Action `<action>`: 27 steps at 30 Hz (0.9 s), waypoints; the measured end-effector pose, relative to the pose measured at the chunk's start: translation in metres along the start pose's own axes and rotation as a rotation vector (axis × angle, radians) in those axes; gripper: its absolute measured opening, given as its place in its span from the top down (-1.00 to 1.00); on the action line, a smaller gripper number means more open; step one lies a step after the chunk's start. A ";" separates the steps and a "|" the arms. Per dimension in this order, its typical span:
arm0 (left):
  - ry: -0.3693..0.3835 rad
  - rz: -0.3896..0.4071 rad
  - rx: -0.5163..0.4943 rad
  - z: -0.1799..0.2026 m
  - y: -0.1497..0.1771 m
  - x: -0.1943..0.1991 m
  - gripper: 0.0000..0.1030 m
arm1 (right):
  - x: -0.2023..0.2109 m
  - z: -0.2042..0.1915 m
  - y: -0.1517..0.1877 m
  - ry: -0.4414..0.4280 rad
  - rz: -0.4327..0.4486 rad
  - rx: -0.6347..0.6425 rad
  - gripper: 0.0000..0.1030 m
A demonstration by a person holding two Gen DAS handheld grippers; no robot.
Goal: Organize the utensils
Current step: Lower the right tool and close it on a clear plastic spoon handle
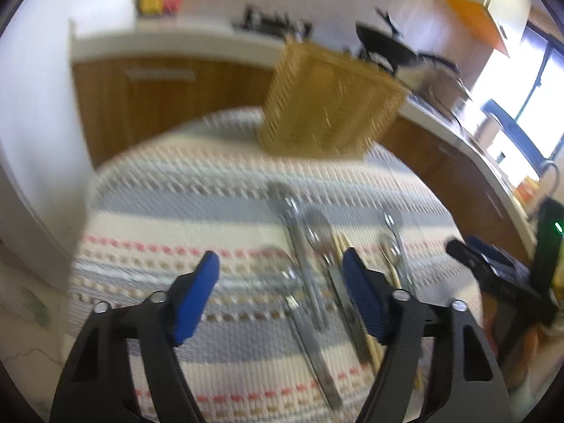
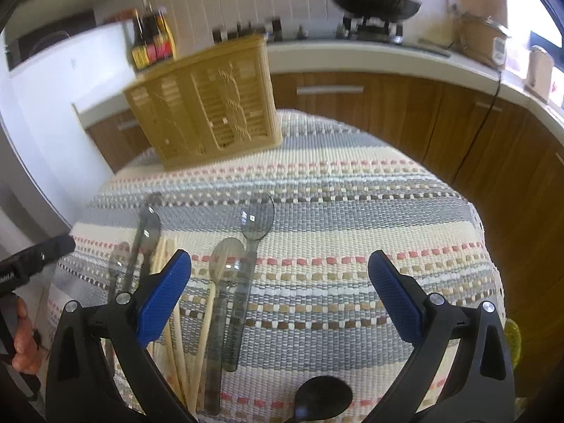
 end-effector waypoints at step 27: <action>-0.088 -0.370 0.018 0.015 -0.008 -0.087 0.91 | -0.088 -0.019 -0.050 -0.073 -0.449 0.078 0.12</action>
Point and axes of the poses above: each gripper's, at about its wrist camera, not at the fingertips, and x roughly against the way its jaws point, z to its right, y to its underside, the point moved 4 cm from there along -x, roughly the way its jaws point
